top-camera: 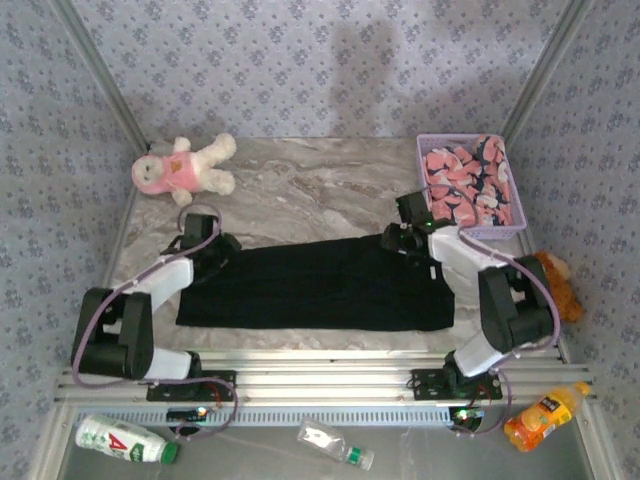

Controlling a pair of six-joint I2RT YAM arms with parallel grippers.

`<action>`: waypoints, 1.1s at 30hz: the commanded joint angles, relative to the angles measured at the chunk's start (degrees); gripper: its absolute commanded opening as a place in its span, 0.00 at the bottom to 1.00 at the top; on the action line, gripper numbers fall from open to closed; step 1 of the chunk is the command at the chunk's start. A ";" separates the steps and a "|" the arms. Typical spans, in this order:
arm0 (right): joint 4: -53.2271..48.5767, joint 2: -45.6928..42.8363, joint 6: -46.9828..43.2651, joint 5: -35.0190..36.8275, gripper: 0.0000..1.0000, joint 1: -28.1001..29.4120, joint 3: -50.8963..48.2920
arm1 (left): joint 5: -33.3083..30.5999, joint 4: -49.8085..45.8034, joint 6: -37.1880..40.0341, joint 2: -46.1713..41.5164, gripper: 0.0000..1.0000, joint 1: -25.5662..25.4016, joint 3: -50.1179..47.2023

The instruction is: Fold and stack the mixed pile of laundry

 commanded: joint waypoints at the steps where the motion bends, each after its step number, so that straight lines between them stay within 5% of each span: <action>1: 0.23 4.28 -2.67 -1.11 0.53 1.57 3.04 | 0.27 3.15 -1.82 4.39 0.42 -0.04 2.31; 10: -0.46 7.08 -3.20 -1.88 0.56 7.69 2.73 | -1.36 1.44 -1.62 9.96 0.44 0.49 2.82; 19: -8.32 0.70 0.83 7.06 0.10 10.47 0.72 | -3.29 -1.24 -0.96 8.68 0.44 2.47 2.99; 21: -9.95 -2.38 0.87 7.76 0.07 10.68 -0.23 | -3.67 -1.71 -0.71 7.89 0.44 2.79 2.80; 23: -11.58 -5.10 1.30 8.00 0.15 10.78 -1.43 | -4.02 -1.86 -0.60 7.12 0.44 2.89 2.52; 27: -13.37 -6.60 1.47 7.58 0.50 10.85 -2.27 | -4.39 -1.95 -0.68 6.47 0.45 2.85 2.14; 33: -7.79 -3.07 -1.38 3.54 0.54 13.11 1.24 | -5.41 -3.15 -0.08 6.57 0.46 2.96 2.37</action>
